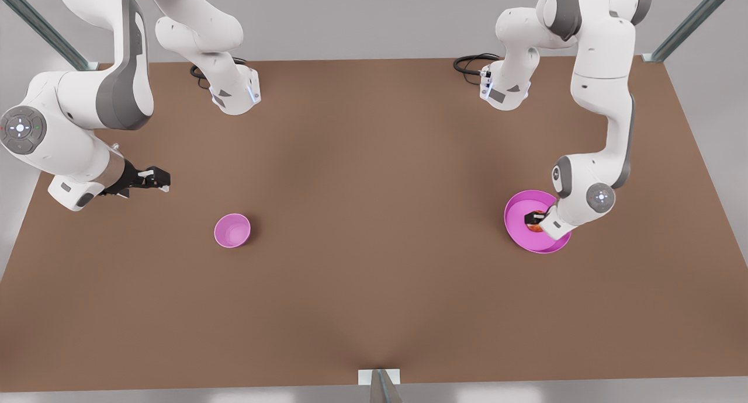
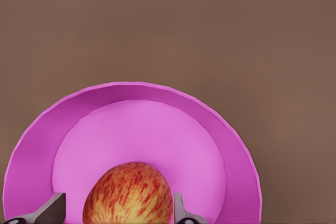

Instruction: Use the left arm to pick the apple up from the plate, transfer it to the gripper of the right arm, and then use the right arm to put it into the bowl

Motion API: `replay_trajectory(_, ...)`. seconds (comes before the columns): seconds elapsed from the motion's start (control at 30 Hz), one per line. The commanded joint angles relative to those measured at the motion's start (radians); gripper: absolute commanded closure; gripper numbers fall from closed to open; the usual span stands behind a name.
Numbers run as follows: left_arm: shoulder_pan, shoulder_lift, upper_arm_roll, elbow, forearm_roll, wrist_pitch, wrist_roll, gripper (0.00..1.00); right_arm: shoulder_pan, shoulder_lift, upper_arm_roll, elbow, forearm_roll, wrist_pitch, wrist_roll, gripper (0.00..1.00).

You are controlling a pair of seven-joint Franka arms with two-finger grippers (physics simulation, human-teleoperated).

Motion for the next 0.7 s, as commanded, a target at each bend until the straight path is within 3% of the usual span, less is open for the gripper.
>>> replay_trajectory(0.0, 0.000, 0.004, 0.000, -0.004, 0.002, 0.023, 0.046, 0.00, 0.000, -0.001, 0.000, 0.000, 0.001, -0.001, -0.005, 0.00)
replay_trajectory(0.67, -0.005, 0.034, 0.000, -0.018, -0.002, 0.020, 0.043, 0.00, 0.002, 0.007, 0.001, 0.000, 0.001, 0.002, -0.005, 0.00)
